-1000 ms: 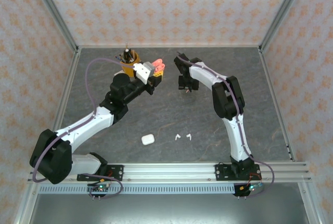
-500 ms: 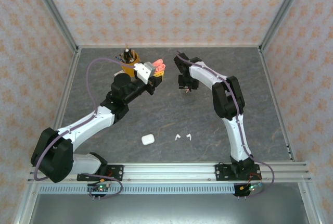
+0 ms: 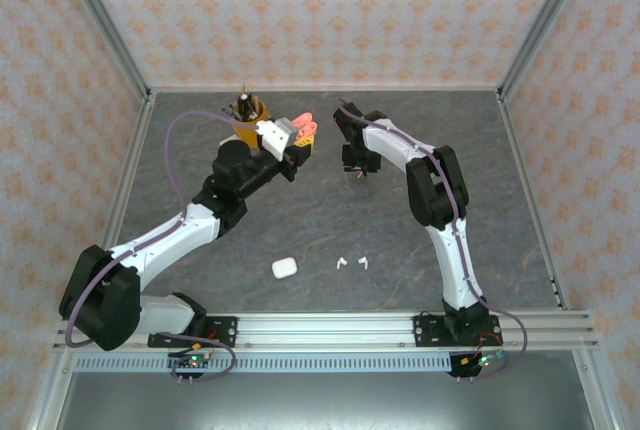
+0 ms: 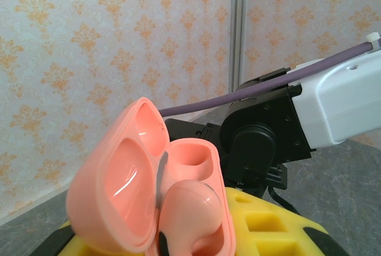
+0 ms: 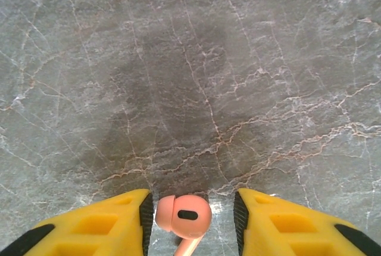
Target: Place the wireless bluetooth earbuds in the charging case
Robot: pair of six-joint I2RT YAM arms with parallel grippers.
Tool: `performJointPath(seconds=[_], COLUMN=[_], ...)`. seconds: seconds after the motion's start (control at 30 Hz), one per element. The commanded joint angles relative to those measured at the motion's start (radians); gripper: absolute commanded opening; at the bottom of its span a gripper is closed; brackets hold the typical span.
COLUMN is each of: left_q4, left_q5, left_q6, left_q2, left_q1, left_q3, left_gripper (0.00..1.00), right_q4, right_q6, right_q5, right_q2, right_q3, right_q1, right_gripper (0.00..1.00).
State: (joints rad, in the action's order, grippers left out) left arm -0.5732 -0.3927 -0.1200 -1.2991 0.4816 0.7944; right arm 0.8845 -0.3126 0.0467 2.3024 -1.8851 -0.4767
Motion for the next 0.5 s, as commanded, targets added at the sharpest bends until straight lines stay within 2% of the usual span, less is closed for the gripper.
performJointPath(seconds=[0.0,0.47], left_q4=[-0.058,-0.045], left_q5=[-0.018,-0.025], left_q6=[0.014,0.026], left_q2=[-0.009,0.006], left_q1=[-0.008,-0.008], left_q3=[0.007,0.012], left_gripper=[0.0,0.0], right_q4=[0.002,-0.074], right_q6=[-0.005,0.05], right_q5=[-0.01,0.027], right_q2=[0.01,-0.088], right_q3=[0.016,0.129], right_q1=[0.001,0.001], right_gripper=[0.38,0.25])
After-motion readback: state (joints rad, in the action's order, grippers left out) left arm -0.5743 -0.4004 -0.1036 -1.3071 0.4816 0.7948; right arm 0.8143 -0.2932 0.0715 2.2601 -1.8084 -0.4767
